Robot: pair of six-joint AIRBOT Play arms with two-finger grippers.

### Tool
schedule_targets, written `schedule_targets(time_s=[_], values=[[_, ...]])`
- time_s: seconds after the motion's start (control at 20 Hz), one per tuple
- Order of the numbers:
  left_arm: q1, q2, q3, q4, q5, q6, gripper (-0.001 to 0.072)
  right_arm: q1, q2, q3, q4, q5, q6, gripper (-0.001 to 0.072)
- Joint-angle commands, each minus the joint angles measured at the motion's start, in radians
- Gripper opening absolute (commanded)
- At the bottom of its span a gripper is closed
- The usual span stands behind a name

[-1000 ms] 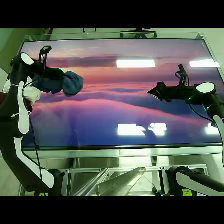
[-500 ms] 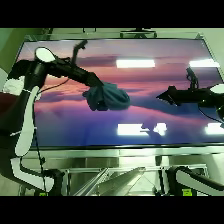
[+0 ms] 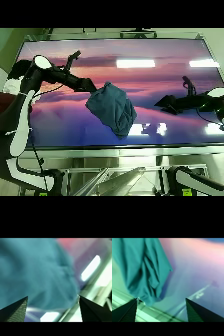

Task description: Fold the shirts.

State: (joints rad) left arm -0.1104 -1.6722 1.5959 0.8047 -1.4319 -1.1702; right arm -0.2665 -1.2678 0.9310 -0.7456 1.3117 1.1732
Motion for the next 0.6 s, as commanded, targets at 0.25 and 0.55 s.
schedule_targets(time_s=[0.25,0.55], values=[[0.097,-0.076,-0.219,0.032,0.264,0.108,0.0718,0.289,-0.163,-0.097,0.068,-0.349,-0.013,0.0642],[0.049,-0.307,0.008,0.033,0.164,0.108,0.0712,0.343,-0.259,-0.09,0.249,-0.392,-0.109,0.0641]])
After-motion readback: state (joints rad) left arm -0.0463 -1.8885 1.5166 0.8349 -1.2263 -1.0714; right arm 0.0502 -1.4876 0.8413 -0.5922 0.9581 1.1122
